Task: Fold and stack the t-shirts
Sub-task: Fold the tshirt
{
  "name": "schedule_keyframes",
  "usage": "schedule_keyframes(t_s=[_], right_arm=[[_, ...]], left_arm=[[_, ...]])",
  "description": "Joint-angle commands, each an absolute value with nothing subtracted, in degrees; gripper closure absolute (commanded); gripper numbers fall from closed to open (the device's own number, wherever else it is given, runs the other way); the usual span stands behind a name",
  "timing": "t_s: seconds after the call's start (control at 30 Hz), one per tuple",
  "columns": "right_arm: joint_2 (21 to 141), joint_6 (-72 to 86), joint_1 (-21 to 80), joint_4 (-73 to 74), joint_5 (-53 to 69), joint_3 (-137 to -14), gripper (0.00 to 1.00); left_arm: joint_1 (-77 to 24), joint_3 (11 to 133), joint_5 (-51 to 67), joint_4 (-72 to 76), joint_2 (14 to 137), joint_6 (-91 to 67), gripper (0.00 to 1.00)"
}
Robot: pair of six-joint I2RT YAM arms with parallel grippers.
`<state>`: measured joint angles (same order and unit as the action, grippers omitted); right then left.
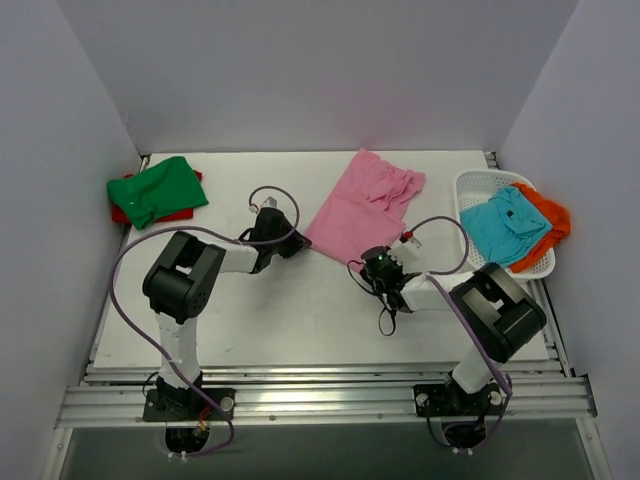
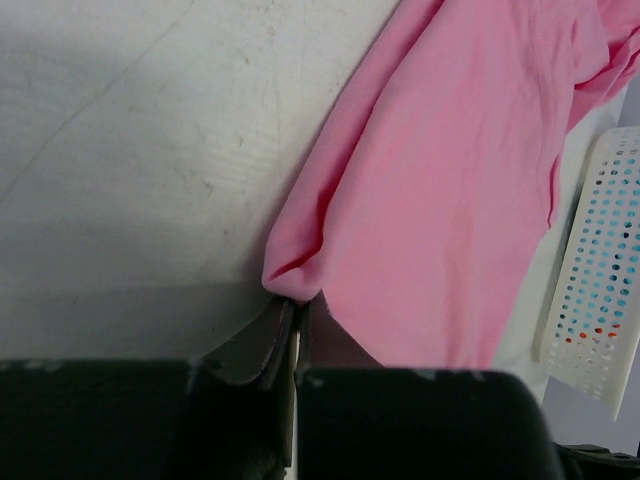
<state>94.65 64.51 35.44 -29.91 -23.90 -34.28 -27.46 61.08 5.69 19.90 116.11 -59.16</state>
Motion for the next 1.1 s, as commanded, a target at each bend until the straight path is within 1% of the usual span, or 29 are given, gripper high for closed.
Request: schedule_keyframes(t_s=[0.0, 0.07, 0.17, 0.3, 0.4, 0.43, 0.57, 0.67, 0.8, 0.9, 1.07], right_arm=[[92.7, 64.2, 36.6, -23.4, -23.7, -30.9, 1.0], [90.7, 64.9, 38.0, -22.2, -24.2, -29.7, 1.0], [87.1, 66.4, 40.9, -19.3, -26.1, -28.5, 1.0], [81.0, 69.5, 45.9, -12.4, -29.6, -27.6, 1.0], [74.5, 73.0, 50.3, -5.6, -33.2, -26.9, 1.0], [72.9, 73.9, 51.4, -3.8, -34.0, -26.7, 1.0], [64.7, 77.8, 55.1, 6.6, -37.2, -26.4, 1.0], [61.1, 78.9, 55.8, 10.6, -38.8, -27.1, 1.0], [60.1, 77.8, 55.6, 13.7, -43.0, -30.9, 1.0], [62.8, 75.2, 54.6, 15.5, -44.9, -36.6, 1.0], [71.2, 68.9, 48.6, 14.2, -45.1, -44.4, 1.0]], left_arm=[[-28.6, 56.3, 1.4, 21.2, 111.5, -58.3, 0.98], [-29.8, 52.8, 0.6, 21.5, 108.0, -58.2, 0.98], [-31.7, 49.5, -4.1, 20.2, 101.8, -57.9, 0.98], [-36.8, 44.4, -10.2, 14.3, 92.5, -58.0, 0.98], [-42.7, 42.4, -15.9, 9.9, 83.5, -59.0, 0.98], [-45.5, 41.1, -18.3, 8.9, 82.1, -59.4, 0.98], [-50.8, 39.8, -21.9, 4.9, 76.5, -61.2, 0.98], [-52.0, 41.1, -23.1, 2.4, 74.4, -60.9, 0.98], [-51.9, 45.3, -25.3, 0.1, 74.5, -59.6, 0.98], [-51.4, 49.5, -26.4, -3.2, 75.7, -58.2, 0.98], [-49.3, 56.1, -25.4, -3.8, 78.9, -55.6, 0.97]])
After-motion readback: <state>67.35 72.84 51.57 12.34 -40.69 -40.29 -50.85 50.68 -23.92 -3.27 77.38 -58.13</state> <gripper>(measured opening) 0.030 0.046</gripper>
